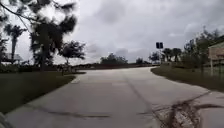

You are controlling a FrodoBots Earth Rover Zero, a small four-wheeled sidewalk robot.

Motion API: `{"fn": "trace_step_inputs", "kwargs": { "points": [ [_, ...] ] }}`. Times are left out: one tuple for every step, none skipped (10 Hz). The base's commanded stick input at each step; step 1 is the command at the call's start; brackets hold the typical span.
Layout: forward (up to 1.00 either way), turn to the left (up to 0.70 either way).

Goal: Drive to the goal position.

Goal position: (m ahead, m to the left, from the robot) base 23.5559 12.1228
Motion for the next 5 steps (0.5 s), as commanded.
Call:
{"fn": "trace_step_inputs", "kwargs": {
  "points": [
    [0.85,0.00],
    [0.85,0.00],
    [0.85,0.00],
    [0.85,0.00],
    [0.85,0.00]
  ]
}}
